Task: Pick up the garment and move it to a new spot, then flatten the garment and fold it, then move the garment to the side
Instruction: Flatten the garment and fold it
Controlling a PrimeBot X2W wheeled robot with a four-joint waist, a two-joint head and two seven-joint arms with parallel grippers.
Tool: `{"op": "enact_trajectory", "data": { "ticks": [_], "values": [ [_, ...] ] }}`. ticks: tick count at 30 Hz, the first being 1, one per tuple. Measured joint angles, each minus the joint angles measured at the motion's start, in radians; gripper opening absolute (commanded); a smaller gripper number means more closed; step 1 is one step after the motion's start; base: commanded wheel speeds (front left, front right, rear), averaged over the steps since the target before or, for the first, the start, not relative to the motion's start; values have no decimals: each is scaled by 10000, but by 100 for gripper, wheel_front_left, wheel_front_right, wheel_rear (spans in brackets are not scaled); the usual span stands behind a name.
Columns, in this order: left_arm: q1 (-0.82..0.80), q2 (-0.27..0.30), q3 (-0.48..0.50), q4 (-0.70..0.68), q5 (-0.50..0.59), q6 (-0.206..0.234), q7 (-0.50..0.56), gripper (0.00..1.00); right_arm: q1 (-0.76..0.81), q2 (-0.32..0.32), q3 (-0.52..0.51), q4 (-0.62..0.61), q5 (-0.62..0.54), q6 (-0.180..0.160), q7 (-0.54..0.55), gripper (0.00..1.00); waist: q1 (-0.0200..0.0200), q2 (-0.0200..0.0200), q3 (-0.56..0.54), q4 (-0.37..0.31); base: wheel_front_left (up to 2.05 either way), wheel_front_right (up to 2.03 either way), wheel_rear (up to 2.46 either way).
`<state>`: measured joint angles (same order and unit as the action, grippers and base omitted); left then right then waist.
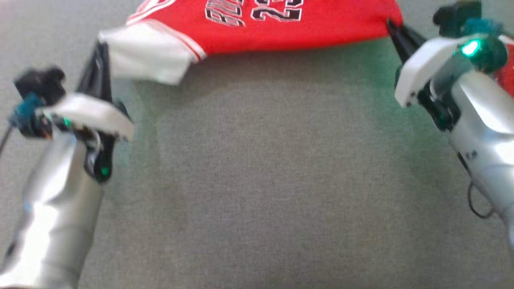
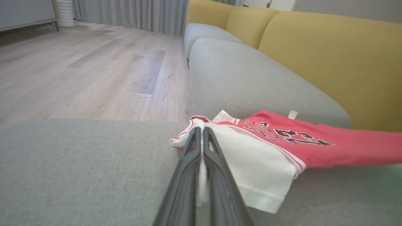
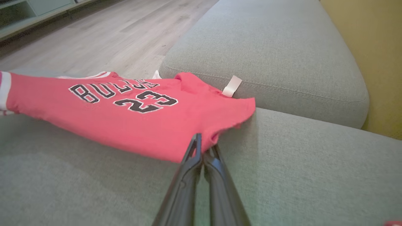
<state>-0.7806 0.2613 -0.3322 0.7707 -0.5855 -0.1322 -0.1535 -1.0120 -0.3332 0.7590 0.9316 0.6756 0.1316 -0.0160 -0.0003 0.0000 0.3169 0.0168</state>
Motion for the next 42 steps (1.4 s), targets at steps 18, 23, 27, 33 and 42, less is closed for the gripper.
{"op": "enact_trajectory", "data": {
  "ticks": [18, 23, 27, 33, 42],
  "values": [
    [5197, 1877, -780, -4681, -1620, 234, 2853, 0, 1975, -1327, 2454, -1133, 3068, 0, 550, 0, -1, 0, -2558, -231, 0, 0, 0],
    [6125, 2343, -740, -5879, -2006, 541, 3597, 0, 2235, -1551, 2677, -1218, 3549, 0, 546, 0, 1, 0, -2889, -269, 0, 0, 0],
    [6888, 2660, -706, -6859, -2418, 711, 4238, 0, 2540, -1724, 2924, -1442, 4067, 0, 844, 0, 2, 0, -3141, -293, 0, 0, 0],
    [7996, 3175, -717, -8241, -3150, 961, 5250, 0, 2987, -2213, 3315, -2023, 5022, 0, 1964, 0, 2, 0, -3496, -334, 0, 0, 0],
    [8435, 3417, -558, -9079, -3402, 1250, 5497, 0, 3237, -2610, 3494, -2548, 5390, 0, 2376, 0, 3, 0, -3512, -421, 0, 0, 0]
  ]
}}
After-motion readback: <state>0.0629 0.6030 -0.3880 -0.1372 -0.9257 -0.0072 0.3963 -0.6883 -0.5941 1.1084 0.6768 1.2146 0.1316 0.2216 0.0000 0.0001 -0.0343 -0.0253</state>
